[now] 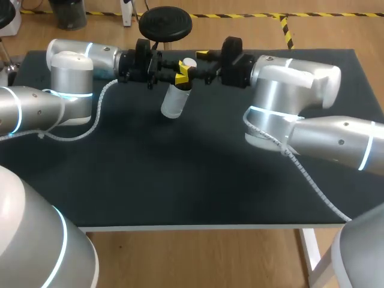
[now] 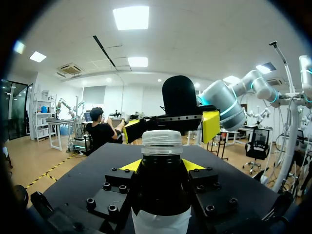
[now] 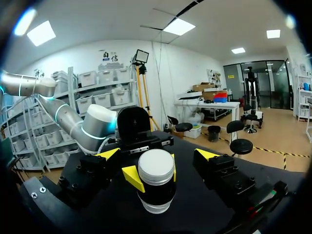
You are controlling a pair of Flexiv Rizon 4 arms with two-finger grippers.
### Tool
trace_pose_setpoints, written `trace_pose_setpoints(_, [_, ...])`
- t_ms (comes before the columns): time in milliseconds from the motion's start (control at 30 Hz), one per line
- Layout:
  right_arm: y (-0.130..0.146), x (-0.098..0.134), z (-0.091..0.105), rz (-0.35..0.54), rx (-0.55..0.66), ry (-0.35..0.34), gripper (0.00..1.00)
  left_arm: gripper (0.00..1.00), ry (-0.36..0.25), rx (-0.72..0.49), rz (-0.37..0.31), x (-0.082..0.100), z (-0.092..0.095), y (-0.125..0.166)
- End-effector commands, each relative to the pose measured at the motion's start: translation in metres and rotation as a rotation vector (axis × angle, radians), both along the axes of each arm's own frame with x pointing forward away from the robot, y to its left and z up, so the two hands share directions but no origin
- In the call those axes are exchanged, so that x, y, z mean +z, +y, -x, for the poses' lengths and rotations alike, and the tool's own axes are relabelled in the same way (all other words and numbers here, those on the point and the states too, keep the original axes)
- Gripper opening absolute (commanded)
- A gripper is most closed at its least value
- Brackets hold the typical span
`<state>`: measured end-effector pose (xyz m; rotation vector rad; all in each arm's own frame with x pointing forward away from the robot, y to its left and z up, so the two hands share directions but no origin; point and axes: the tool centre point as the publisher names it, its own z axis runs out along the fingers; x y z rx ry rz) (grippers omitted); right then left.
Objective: Unscrew the bottle cap
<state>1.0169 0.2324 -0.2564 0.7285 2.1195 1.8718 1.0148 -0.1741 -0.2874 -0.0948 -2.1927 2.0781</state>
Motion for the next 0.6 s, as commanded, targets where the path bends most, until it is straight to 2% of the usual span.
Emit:
trace_pose_setpoints(33, [0.0005,-0.0008,0.0001,-0.001,0.001,0.000,0.41,0.00,0.000,-0.007,0.003,-0.0029,-0.0025,0.0003])
trace_pose_setpoints(133, [0.0007,-0.0005,0.0000,-0.003,0.005,-0.001,0.10,0.00,0.000,-0.007,0.003,-0.0029,-0.0025,0.0003])
trace_pose_setpoints(200, [0.0008,-0.0002,-0.0001,-0.003,0.008,-0.002,0.02,0.00,0.000,-0.007,0.003,-0.0029,-0.0025,0.0003])
trace_pose_setpoints(433, [0.0008,0.0005,-0.0004,0.000,0.041,-0.008,0.00,0.00,0.000,-0.007,0.003,-0.0029,-0.0025,0.0003])
trace_pose_setpoints(600, [0.0018,0.0002,-0.0018,0.008,0.120,-0.016,0.00,0.00,0.000,-0.007,0.003,-0.0029,-0.0025,0.0003])
